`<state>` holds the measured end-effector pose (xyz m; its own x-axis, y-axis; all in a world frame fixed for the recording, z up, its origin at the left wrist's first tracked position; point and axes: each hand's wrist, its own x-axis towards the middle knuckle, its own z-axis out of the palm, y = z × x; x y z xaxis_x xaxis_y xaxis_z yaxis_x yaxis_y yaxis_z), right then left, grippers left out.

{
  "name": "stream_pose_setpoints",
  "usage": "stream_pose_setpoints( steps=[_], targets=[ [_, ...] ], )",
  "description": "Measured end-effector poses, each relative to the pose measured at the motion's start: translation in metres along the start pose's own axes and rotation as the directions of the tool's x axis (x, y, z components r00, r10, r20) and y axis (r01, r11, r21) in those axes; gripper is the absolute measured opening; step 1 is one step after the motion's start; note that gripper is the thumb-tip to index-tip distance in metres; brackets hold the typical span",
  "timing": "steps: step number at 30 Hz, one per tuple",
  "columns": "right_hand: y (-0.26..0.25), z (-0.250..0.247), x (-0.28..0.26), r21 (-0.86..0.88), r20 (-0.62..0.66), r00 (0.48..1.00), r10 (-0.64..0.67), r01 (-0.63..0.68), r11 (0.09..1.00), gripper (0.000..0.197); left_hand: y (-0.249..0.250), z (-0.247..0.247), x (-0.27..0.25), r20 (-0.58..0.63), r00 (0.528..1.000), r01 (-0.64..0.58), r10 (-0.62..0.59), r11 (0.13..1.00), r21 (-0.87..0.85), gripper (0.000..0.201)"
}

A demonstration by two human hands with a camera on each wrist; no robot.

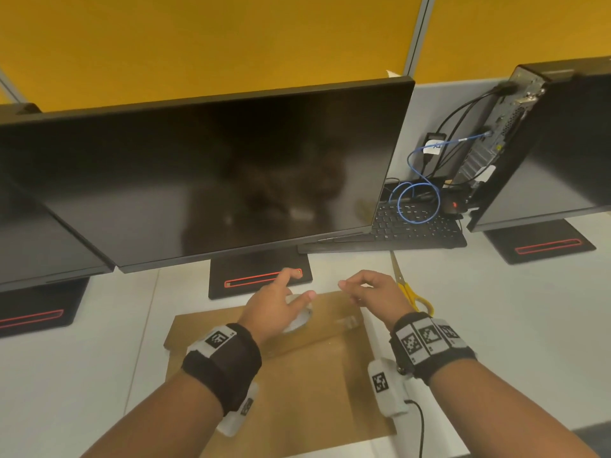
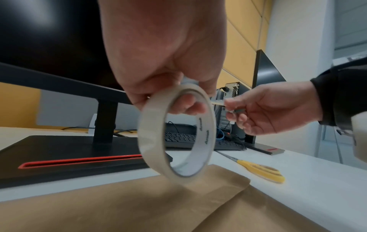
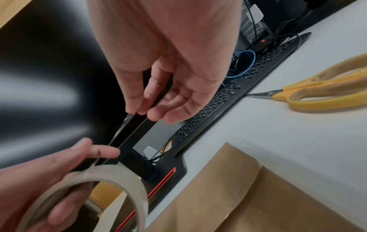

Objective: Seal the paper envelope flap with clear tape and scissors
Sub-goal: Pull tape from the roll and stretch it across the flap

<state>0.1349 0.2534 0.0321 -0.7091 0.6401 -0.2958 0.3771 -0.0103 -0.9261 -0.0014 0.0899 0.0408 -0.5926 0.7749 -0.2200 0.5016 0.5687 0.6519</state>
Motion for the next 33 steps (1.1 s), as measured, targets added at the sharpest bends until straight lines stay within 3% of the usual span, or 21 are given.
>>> stream_pose_setpoints(
  steps=[2, 6, 8, 12, 17, 21, 23, 25, 28, 33],
  targets=[
    [0.002, 0.0, 0.001, -0.008, -0.031, 0.999, -0.014, 0.014, 1.0, 0.02, 0.001, -0.006, -0.001, 0.098, 0.995, 0.043, -0.035, 0.995, -0.088, 0.027],
    [0.0, -0.003, 0.001, -0.023, -0.046, 0.999, -0.026, 0.025, 0.999, 0.021, 0.0, -0.026, -0.005, 0.233, 0.971, 0.077, -0.045, 0.988, -0.133, 0.053],
    [-0.002, -0.004, 0.001, -0.032, -0.031, 0.999, -0.029, 0.028, 0.999, 0.02, -0.003, -0.034, -0.007, 0.261, 0.965, 0.075, -0.03, 0.983, -0.166, 0.051],
    [-0.009, 0.0, 0.001, -0.079, 0.003, 0.998, -0.063, 0.063, 0.995, 0.023, -0.01, -0.047, -0.005, 0.228, 0.974, 0.009, 0.008, 0.997, -0.072, 0.041],
    [-0.01, 0.01, -0.002, -0.125, -0.017, 0.995, -0.098, 0.095, 0.988, 0.022, -0.016, -0.052, 0.005, 0.225, 0.972, 0.039, -0.061, 0.994, 0.099, 0.05],
    [-0.013, 0.012, -0.005, -0.164, -0.021, 0.992, -0.126, 0.121, 0.979, 0.02, -0.026, -0.05, 0.001, 0.05, 0.993, 0.084, -0.104, 0.951, 0.298, 0.061],
    [-0.011, 0.009, -0.001, -0.135, -0.024, 0.995, -0.1, 0.096, 0.986, 0.021, -0.031, -0.051, -0.006, 0.129, 0.986, 0.082, -0.109, 0.976, 0.201, 0.069],
    [-0.009, 0.004, 0.001, -0.101, -0.007, 0.998, -0.065, 0.064, 0.993, 0.023, -0.035, -0.057, -0.014, 0.211, 0.973, 0.102, -0.096, 0.995, -0.016, 0.074],
    [-0.004, -0.006, 0.003, -0.077, 0.026, 0.999, -0.023, 0.025, 0.997, 0.023, -0.043, -0.065, -0.024, 0.224, 0.972, 0.125, -0.066, 0.957, -0.26, 0.068],
    [-0.004, -0.007, 0.0, -0.119, 0.031, 0.999, -0.027, 0.031, 0.992, 0.025, -0.057, -0.063, -0.021, 0.111, 0.994, 0.039, -0.017, 0.98, -0.197, 0.05]
  ],
)
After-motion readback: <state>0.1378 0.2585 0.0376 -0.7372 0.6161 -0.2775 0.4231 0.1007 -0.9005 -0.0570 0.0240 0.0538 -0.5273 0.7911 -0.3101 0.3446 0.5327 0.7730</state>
